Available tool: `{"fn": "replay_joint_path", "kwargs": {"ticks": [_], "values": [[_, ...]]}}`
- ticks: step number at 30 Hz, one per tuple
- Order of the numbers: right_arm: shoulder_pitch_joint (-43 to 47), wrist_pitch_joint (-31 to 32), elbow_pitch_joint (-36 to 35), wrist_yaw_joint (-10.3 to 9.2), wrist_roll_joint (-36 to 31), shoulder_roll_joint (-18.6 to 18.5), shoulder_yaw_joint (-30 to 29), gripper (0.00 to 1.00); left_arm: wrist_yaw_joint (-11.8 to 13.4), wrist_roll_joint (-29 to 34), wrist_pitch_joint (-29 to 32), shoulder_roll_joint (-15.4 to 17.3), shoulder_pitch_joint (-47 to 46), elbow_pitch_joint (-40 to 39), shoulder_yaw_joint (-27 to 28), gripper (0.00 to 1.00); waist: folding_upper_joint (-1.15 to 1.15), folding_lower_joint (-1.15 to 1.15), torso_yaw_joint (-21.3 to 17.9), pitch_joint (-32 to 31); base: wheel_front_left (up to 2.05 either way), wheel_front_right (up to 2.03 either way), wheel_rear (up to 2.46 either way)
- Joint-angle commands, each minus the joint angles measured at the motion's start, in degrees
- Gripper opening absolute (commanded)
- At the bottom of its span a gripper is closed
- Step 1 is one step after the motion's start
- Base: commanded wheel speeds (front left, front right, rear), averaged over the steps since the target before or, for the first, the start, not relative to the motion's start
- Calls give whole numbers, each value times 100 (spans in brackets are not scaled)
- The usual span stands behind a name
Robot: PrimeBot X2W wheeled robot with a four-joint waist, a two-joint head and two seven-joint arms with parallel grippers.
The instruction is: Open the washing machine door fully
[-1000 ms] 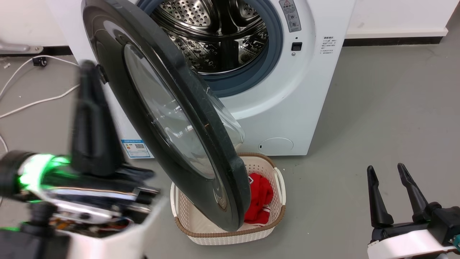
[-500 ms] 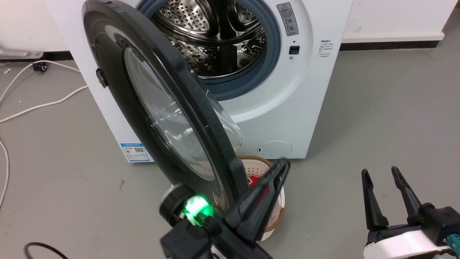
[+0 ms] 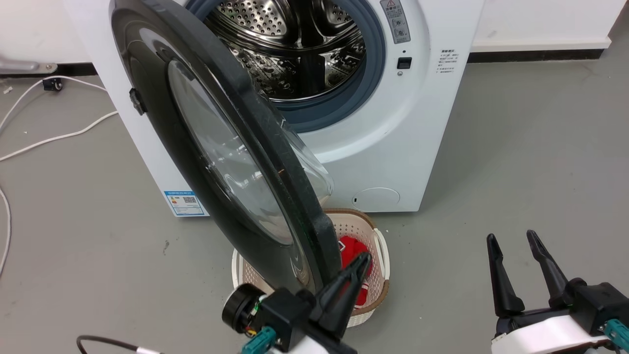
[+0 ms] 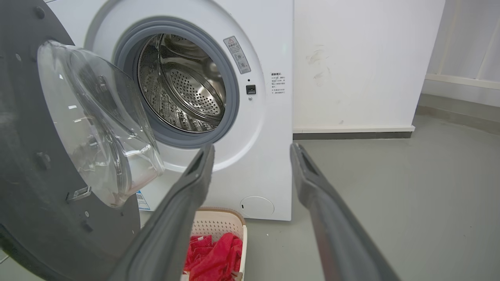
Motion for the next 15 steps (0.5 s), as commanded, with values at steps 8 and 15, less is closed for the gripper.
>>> {"fn": "replay_joint_path", "kwargs": {"ticks": [8, 15], "values": [[-127, -17, 100, -4, 84, 18, 28, 100, 213, -38, -548, -231, -597, 836, 178, 0, 0, 0, -117, 121, 0, 0, 0], [-153, -38, 162, -4, 121, 18, 24, 100, 381, -146, -745, -287, -853, 1273, 296, 0, 0, 0, -152, 179, 0, 0, 0]]}}
